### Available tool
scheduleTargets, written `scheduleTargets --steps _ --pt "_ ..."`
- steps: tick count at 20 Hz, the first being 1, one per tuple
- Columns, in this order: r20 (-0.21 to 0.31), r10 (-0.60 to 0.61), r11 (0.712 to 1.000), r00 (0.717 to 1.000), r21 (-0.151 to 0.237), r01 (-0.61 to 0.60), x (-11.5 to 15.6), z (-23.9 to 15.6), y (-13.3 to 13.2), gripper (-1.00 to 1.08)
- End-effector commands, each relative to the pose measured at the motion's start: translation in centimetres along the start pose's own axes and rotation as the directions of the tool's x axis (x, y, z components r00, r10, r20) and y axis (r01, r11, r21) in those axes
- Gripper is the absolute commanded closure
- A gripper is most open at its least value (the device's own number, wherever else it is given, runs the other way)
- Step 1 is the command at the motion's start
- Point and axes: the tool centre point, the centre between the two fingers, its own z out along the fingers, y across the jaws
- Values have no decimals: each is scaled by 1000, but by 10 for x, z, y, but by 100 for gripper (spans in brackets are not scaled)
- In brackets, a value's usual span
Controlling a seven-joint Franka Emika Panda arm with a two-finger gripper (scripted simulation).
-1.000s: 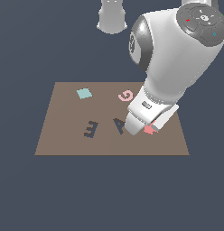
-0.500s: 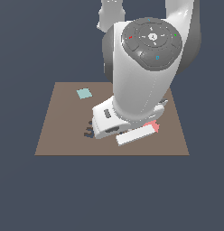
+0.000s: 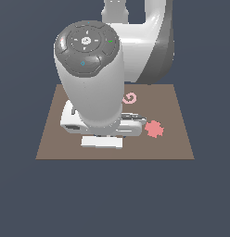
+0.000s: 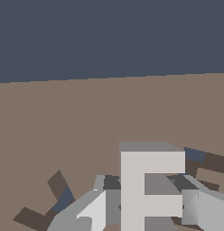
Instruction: Insert a designated object into the corresponding slot on a board.
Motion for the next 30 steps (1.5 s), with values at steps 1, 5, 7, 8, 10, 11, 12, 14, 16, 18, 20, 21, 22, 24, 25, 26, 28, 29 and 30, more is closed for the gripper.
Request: scheduleTargets --steps 1,5,7,8,10,11,12,14,16,18,20,21,22,24,25,26,28,29,30 --pt "0 76 997 997 0 -76 -1 0 14 108" --pt "0 164 986 986 0 -164 -5 -1 31 108" --pt "0 195 981 981 0 -195 -6 -1 37 108" --pt "0 208 978 978 0 -208 -7 -1 39 108" --pt "1 226 974 974 0 -226 -9 -1 43 108" --pt "1 232 973 973 0 -232 -9 -1 44 108" --pt "1 236 972 972 0 -236 -9 -1 45 108" --pt "1 237 971 971 0 -237 -10 -1 45 108" --pt "1 231 973 973 0 -231 -9 -1 44 108" --pt "1 232 973 973 0 -232 -10 0 44 108" --pt "1 232 973 973 0 -232 -10 1 44 108" --pt "1 232 973 973 0 -232 -9 3 44 108" --pt "1 231 973 973 0 -231 -9 6 44 108" --pt "1 231 973 973 0 -231 -9 9 44 108" --pt "1 231 973 973 0 -231 -9 9 44 108" --pt "1 231 973 973 0 -231 -9 9 44 -92" --pt "1 231 973 973 0 -231 -9 9 44 -92" --pt "1 231 973 973 0 -231 -9 9 44 -92" --pt "1 231 973 973 0 -231 -9 9 44 -92"
